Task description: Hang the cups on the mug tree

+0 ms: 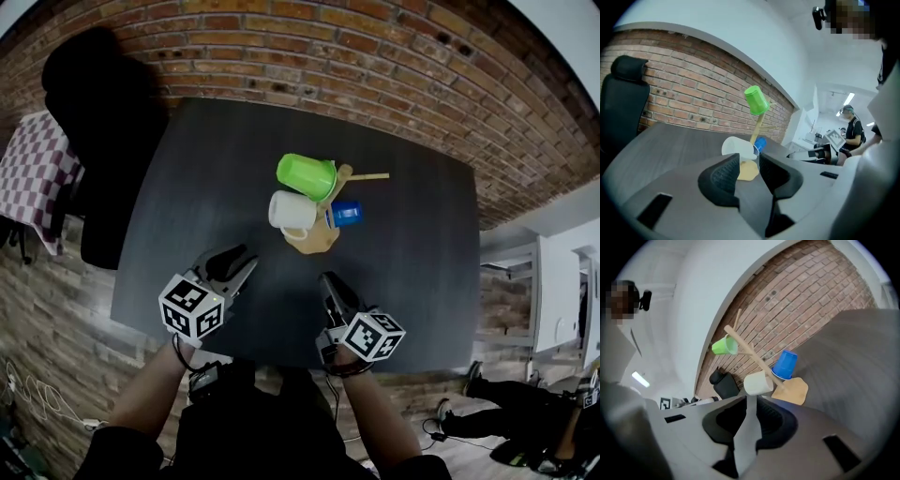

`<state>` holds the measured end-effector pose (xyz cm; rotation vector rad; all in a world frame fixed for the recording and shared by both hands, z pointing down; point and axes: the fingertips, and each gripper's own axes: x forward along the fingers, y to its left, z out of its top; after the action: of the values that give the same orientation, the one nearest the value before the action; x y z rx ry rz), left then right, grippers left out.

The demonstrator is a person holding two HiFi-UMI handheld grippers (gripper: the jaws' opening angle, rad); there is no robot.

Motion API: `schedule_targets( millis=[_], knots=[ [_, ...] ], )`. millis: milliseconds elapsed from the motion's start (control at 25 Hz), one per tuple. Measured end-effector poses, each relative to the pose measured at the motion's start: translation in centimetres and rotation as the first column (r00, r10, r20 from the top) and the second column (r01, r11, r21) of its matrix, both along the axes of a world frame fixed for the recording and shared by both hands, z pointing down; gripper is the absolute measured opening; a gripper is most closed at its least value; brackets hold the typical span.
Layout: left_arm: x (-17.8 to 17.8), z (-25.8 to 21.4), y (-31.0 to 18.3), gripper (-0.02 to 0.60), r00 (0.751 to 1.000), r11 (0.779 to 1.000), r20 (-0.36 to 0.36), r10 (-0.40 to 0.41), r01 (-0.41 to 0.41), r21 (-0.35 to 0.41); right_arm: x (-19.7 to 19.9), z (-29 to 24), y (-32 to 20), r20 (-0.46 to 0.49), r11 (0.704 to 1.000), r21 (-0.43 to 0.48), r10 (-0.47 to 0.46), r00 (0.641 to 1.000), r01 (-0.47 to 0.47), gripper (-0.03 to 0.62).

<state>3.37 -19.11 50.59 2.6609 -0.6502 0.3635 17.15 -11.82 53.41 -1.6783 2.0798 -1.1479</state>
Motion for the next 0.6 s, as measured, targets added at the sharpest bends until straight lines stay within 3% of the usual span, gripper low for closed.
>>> schedule_targets(
  millis=[120,240,360,520,600],
  knots=[
    [-1.0,-0.3,2.2,0.140,0.995,0.999,0.097,0.001,-0.006,0.049,-1.0,-0.7,1.6,-0.170,0.998,-0.018,-0.056,0.984,0.054,0.078],
    [-2.5,0.0,3.9,0.140,0.985,0.999,0.171,-0.032,0.024,0.048,-1.7,-0.9,3.1,-0.333,0.993,-0.067,-0.113,0.936,0.096,0.061],
    [-4.5,-0.2,6.0,0.140,0.984,0.998,0.164,-0.070,0.071,0.004,-2.8,-1.6,5.0,-0.428,0.987,-0.086,-0.158,0.890,0.134,0.060],
    [-6.2,-1.4,8.2,0.140,0.985,0.991,0.127,-0.114,0.121,-0.051,-4.2,-4.1,7.1,-0.453,0.982,-0.021,-0.178,0.874,0.189,0.060],
    [-6.0,-2.9,9.0,0.140,0.987,0.992,0.107,-0.118,0.123,-0.039,-4.5,-5.1,8.0,-0.485,0.978,0.009,-0.178,0.856,0.209,0.060]
  ],
)
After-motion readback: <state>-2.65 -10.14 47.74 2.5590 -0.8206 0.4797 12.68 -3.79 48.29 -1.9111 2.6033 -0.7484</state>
